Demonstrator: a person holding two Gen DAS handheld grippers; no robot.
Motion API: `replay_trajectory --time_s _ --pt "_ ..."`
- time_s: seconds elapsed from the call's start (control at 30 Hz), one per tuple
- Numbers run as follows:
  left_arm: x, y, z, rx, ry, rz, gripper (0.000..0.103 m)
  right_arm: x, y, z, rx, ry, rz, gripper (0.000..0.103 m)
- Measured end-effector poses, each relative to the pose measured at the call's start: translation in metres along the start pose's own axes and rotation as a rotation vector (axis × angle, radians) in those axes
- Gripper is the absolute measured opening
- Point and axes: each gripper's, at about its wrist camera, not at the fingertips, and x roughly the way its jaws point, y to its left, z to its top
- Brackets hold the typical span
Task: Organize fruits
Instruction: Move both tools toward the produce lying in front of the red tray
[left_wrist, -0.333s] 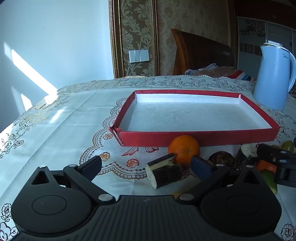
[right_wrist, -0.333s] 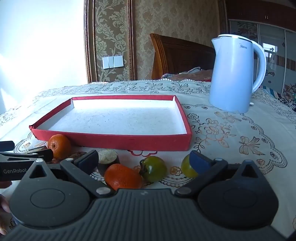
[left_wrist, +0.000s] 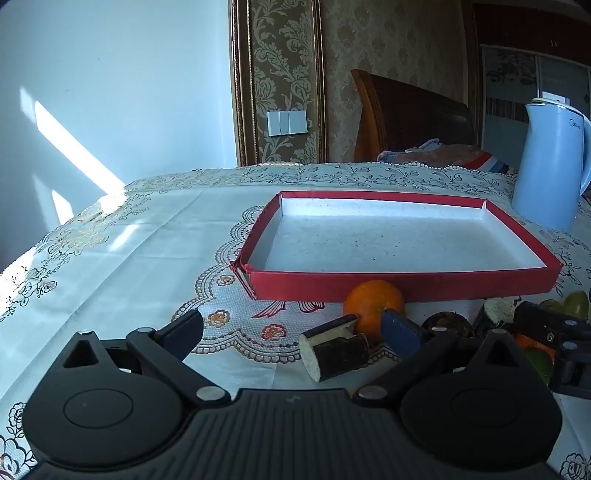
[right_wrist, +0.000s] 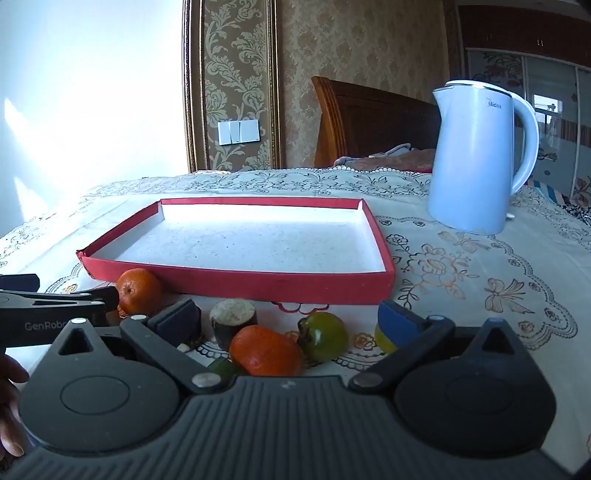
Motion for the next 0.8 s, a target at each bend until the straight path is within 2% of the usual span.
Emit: replay_trajectory --time_s 0.1,0.2,0.27,0.4,0.53,0.6,0.7,0.8 --pt "-0.008 -0.001 -0.001 0.008 -0.019 -0.002 0.103 -0.012 0.005 -0.004 -0.025 -0.077 -0.042 0.103" --pt "-0.009 -0.001 -0.001 0.010 -0.024 -0.036 0.103 -0.032 0.010 -0.011 -0.061 -0.197 -0.101 0.103" --pt "-0.008 0.001 -0.001 0.002 -0.017 -0.056 0.103 -0.037 0.014 -0.012 -0.095 -0.229 -0.111 0.103" --pt "-0.014 -0.001 -0.002 0.009 -0.056 -0.091 0.103 -0.019 0.015 -0.001 -0.124 -0.114 -0.060 0.103" --pt "-0.021 -0.008 -0.002 0.053 -0.095 -0.102 0.103 -0.017 -0.004 -0.002 0.011 -0.094 -0.065 0.103" --pt "-0.019 -0.010 -0.002 0.067 -0.073 -0.092 0.103 -0.014 -0.018 -0.002 0.100 -0.069 -0.077 0.103" --pt "-0.010 -0.009 -0.002 0.071 -0.008 -0.078 0.103 -0.006 -0.032 -0.003 0.179 -0.006 -0.047 0.103" --pt "-0.013 -0.011 -0.004 0.081 -0.021 -0.071 0.103 -0.002 -0.031 -0.005 0.191 0.012 -0.053 0.103"
